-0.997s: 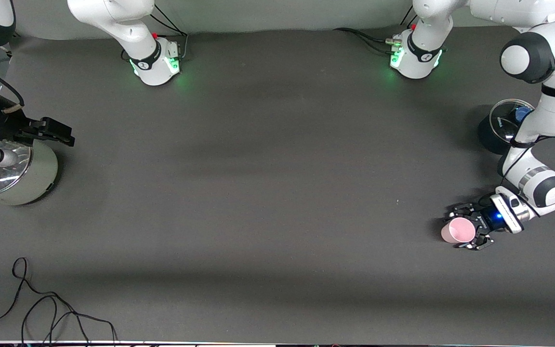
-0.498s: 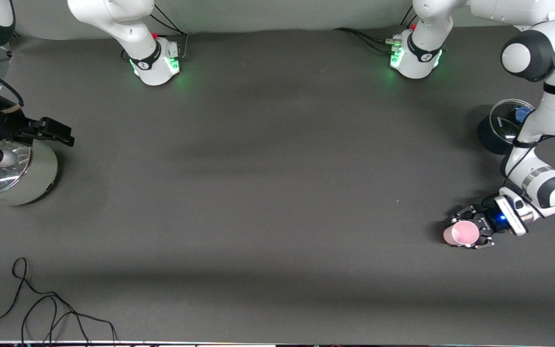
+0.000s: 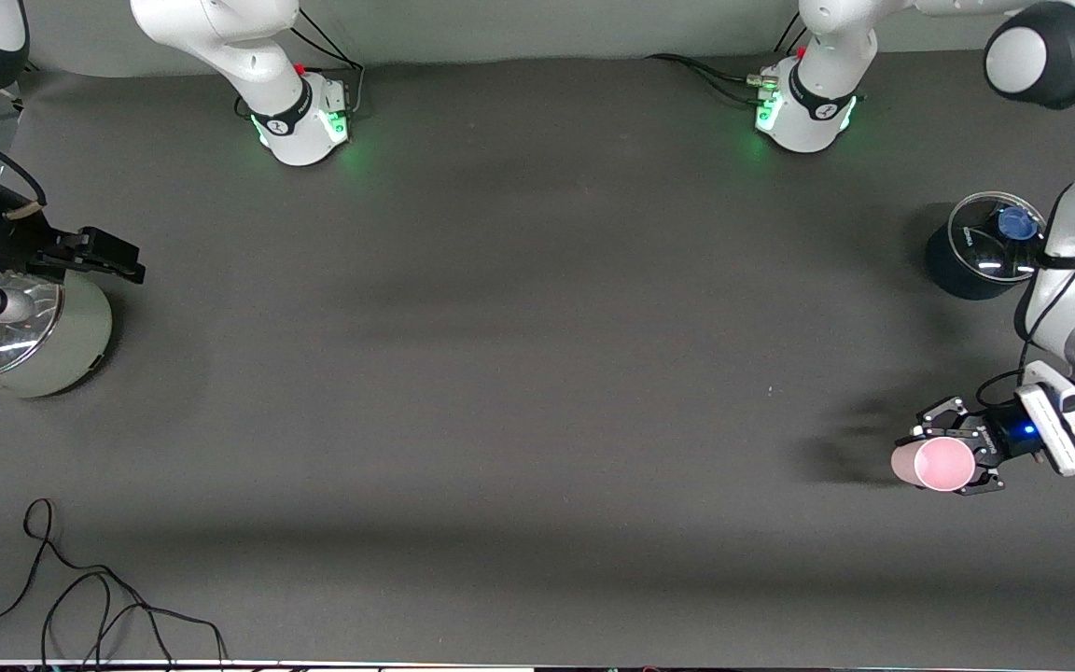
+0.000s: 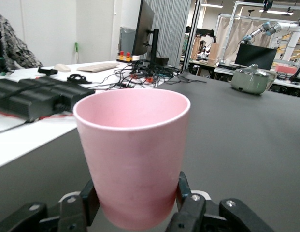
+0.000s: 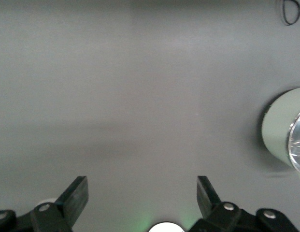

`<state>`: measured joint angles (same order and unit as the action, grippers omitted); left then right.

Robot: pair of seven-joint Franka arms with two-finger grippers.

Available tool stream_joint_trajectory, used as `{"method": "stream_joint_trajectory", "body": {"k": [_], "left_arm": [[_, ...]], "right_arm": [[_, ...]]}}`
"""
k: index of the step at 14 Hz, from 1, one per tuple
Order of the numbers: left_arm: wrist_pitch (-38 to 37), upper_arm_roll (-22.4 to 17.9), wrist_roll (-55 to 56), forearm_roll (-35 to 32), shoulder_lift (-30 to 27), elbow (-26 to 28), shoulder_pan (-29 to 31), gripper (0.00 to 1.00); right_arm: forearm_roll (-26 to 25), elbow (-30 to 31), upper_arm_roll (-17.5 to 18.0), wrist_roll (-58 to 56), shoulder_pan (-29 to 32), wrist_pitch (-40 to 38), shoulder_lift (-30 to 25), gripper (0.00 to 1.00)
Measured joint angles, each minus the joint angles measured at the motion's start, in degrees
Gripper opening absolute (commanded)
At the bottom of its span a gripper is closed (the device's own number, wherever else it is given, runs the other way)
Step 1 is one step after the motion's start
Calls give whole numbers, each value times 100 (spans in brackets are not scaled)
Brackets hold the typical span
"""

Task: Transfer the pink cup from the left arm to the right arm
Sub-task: 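Lift the cup with the left gripper while the right gripper approaches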

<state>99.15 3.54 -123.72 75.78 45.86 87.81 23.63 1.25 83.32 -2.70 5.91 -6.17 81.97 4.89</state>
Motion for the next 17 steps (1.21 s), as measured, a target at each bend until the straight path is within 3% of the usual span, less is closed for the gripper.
{"method": "stream_joint_trajectory", "body": {"k": [4,7,13,17], "left_arm": [[313,16,579,133,-1044,712,-503,44],[842,55,613,839,-1702,1246,-1060,41],[3365,155,614,2541,-2695,1817,-3095,41],[4841,164,615,3296,-2986,1855,-4355,39]], "right_arm": [[633,-26,3,277,-1,8,-4,100],[1041,-128,63,916,-38,77,-13,100],[1248,-246,147,3084,-1057,844,44,100],[1248,-741,159,4996,-1770,1193,554,100]]}}
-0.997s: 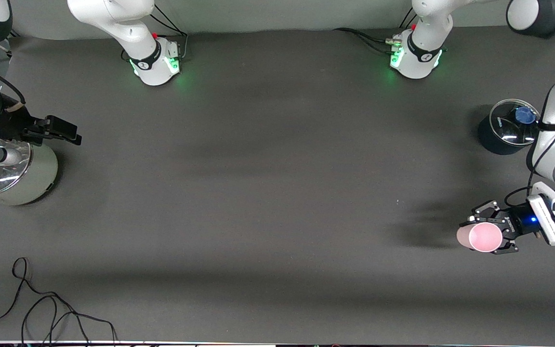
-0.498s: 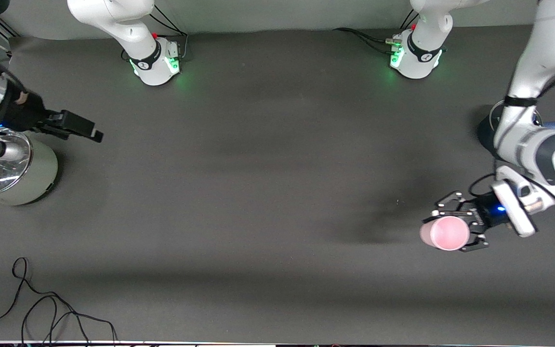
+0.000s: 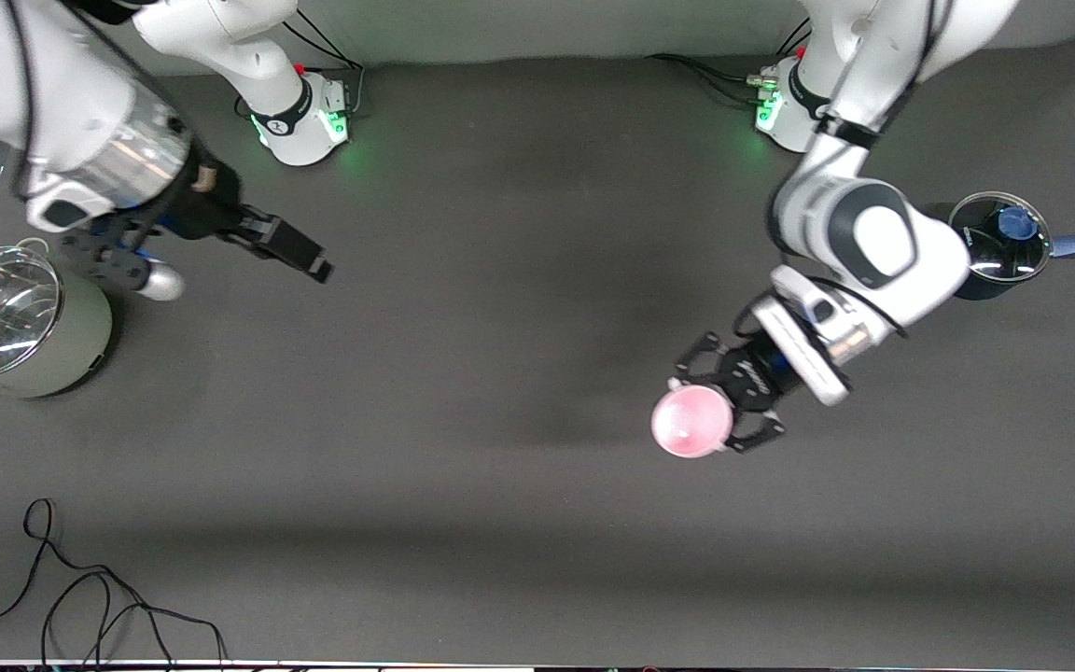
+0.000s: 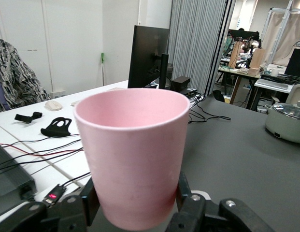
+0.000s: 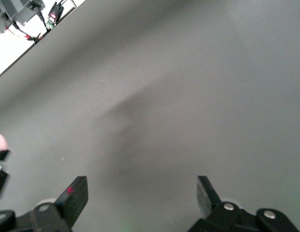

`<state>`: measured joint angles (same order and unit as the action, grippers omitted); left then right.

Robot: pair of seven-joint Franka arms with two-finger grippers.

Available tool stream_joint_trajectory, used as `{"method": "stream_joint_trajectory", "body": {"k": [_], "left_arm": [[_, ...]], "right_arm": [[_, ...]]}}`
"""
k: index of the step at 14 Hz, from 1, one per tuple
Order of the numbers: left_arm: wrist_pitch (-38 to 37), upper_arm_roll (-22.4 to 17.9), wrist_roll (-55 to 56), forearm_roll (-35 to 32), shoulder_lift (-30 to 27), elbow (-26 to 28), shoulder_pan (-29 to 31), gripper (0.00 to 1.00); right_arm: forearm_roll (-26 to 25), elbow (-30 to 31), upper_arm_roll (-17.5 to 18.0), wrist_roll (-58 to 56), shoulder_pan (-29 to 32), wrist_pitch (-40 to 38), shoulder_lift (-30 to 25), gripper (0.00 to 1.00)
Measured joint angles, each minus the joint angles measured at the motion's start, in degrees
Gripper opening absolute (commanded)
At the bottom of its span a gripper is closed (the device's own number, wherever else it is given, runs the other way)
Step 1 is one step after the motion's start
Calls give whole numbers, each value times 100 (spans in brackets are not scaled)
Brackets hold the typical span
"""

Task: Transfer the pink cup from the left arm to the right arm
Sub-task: 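Lift the cup with the left gripper while the right gripper approaches, then bring the right gripper to the cup rim beside the left gripper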

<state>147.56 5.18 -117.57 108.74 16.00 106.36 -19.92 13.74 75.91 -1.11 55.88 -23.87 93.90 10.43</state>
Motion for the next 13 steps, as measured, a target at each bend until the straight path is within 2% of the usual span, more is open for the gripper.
{"method": "stream_joint_trajectory", "body": {"k": [3,5,9,13], "left_arm": [[617,-5,4,360,-216,144,-673,39],[848,-9,10,477,-258,192,-987,39],[969,-32,12,528,-266,197,-1145,39],[997,-39,16,552,-324,198,-1164,40]], "right_arm": [[0,-527,0,1571,-420,447,538,100],[-1,-668,0,2292,-649,714,740,100],[-40,-759,-3,3265,-952,1069,908,100],[-251,-775,-4,3745,-1380,1341,1202,100]]}}
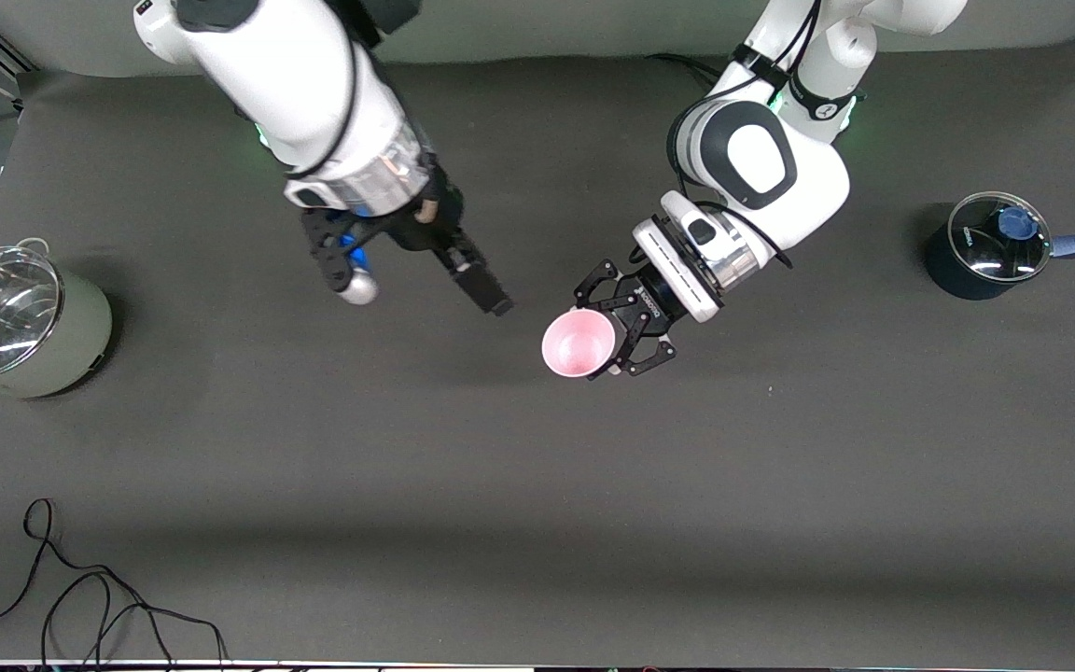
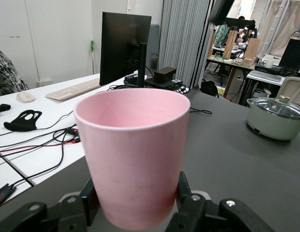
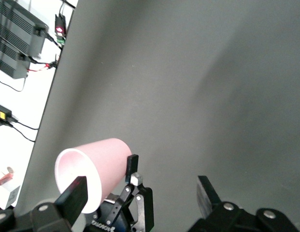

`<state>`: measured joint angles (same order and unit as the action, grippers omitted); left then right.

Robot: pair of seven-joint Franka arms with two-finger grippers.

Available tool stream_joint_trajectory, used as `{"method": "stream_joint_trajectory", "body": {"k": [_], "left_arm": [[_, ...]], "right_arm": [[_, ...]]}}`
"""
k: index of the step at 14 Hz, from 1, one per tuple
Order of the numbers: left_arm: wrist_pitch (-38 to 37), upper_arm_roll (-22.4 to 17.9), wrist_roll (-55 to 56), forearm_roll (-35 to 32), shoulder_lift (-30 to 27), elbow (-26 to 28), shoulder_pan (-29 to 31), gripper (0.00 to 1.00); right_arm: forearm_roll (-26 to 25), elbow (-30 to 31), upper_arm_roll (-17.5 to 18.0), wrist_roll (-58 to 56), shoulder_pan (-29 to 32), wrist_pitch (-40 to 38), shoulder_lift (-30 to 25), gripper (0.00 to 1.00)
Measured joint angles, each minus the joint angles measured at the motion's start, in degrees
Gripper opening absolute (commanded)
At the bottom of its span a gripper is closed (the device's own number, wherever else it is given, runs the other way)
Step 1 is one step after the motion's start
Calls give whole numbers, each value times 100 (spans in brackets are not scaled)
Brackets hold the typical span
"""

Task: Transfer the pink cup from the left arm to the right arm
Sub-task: 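Bring the right gripper to the cup rim beside the left gripper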

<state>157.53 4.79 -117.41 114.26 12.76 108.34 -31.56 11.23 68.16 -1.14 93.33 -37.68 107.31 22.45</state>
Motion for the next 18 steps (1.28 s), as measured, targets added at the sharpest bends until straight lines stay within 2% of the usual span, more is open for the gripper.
{"method": "stream_joint_trajectory", "body": {"k": [8,18], "left_arm": [[104,9,30,14,-17,2,-29,40],[180,21,46,32,-21,12,-39,40]], "right_arm": [[-141,-251,1,18,-341,67,507,100],[-215,-526,-114,-209,-209,65,513,100]]}}
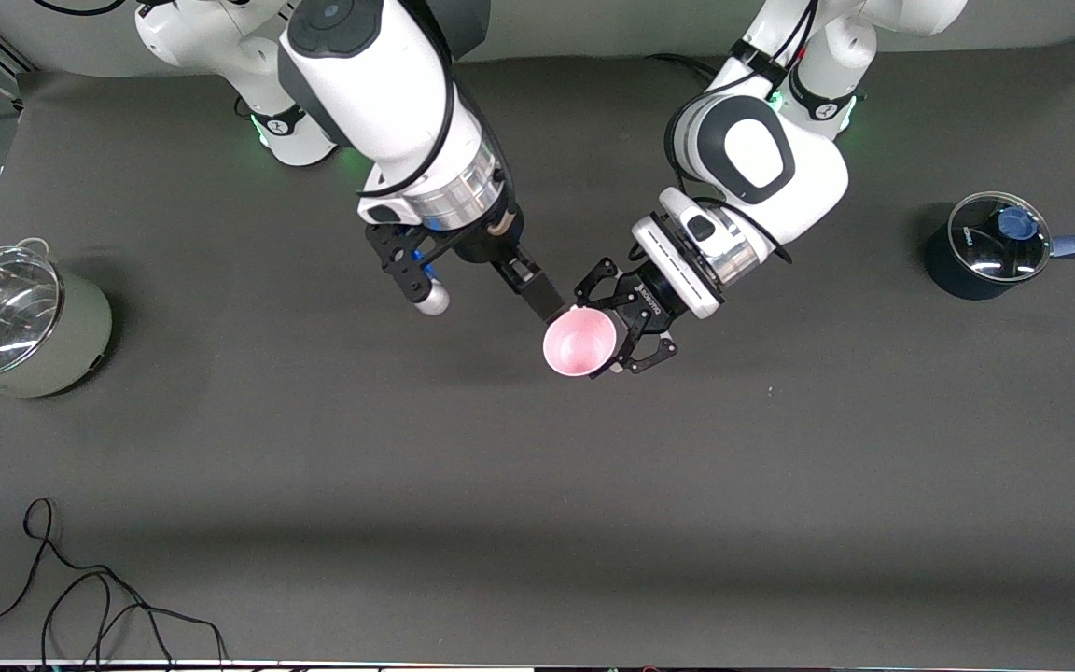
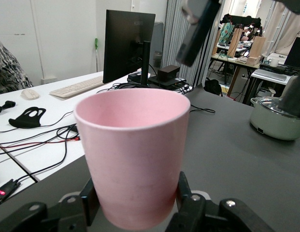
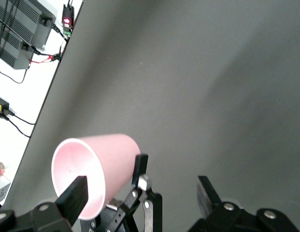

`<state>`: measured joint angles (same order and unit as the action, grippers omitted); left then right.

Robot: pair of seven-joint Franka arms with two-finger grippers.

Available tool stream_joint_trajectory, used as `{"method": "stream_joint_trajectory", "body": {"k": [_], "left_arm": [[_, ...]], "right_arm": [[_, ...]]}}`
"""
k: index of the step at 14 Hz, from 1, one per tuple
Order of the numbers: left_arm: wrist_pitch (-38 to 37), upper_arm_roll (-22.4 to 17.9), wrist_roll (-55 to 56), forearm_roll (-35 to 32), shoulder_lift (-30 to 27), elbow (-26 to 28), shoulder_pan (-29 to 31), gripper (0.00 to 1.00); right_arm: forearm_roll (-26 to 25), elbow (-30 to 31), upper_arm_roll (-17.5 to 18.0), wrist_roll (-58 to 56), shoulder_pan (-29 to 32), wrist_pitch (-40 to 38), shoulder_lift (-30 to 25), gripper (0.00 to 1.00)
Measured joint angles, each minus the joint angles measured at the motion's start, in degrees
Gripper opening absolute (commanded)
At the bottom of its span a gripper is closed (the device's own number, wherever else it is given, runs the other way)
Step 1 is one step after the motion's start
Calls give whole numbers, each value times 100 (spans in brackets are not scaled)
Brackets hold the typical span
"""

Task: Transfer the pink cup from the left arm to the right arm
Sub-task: 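Bring the right gripper to the cup rim beside the left gripper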

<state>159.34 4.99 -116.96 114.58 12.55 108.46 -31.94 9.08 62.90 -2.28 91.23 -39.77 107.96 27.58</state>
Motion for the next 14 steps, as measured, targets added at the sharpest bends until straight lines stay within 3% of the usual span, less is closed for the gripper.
{"method": "stream_joint_trajectory", "body": {"k": [14], "left_arm": [[220,108,4,22,-24,1,-10,40]], "right_arm": [[0,-12,84,-67,-20,543,380,100]]}}
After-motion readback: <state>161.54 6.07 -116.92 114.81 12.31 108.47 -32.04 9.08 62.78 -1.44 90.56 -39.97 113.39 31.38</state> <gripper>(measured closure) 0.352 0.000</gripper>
